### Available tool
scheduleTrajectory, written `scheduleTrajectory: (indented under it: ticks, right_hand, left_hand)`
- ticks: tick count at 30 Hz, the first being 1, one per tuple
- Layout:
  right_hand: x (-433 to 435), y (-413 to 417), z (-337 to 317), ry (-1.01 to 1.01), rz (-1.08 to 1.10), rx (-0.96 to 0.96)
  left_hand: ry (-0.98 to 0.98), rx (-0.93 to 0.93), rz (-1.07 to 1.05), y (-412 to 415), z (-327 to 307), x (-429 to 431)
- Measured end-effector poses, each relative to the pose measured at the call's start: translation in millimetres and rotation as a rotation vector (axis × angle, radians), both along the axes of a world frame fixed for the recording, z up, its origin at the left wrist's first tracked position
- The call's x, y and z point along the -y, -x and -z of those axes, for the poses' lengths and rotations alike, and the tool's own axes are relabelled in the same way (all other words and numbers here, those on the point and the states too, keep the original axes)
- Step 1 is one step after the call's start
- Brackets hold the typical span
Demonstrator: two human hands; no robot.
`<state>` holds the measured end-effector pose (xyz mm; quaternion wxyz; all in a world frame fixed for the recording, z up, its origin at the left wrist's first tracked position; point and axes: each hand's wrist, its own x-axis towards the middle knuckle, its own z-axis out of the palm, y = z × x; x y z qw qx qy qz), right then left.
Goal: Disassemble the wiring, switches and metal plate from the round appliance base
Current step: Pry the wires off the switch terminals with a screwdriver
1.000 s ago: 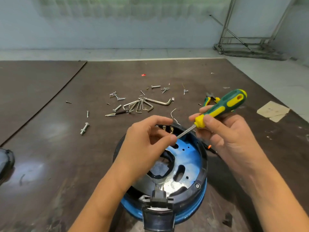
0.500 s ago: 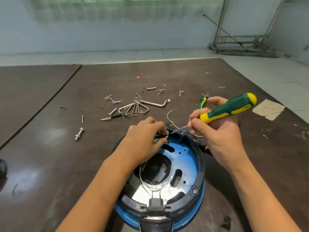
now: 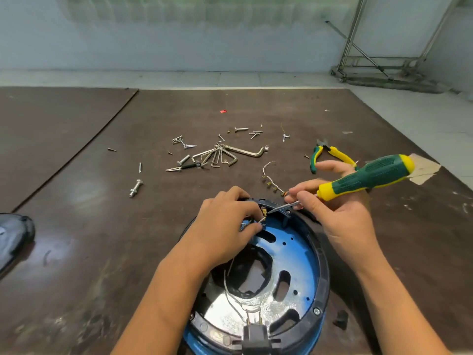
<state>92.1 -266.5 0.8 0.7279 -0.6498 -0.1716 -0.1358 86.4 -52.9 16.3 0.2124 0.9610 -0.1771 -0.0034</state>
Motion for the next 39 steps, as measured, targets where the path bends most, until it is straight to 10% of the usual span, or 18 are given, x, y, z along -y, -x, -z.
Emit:
scheduleTrajectory:
  ticks: [39]
  right_hand:
    - [-18.5, -4.1, 8.9, -0.055, -0.008, 0.122]
  left_hand:
    - [0.092, 0.025, 0.016, -18.0, -2.2, 0.5]
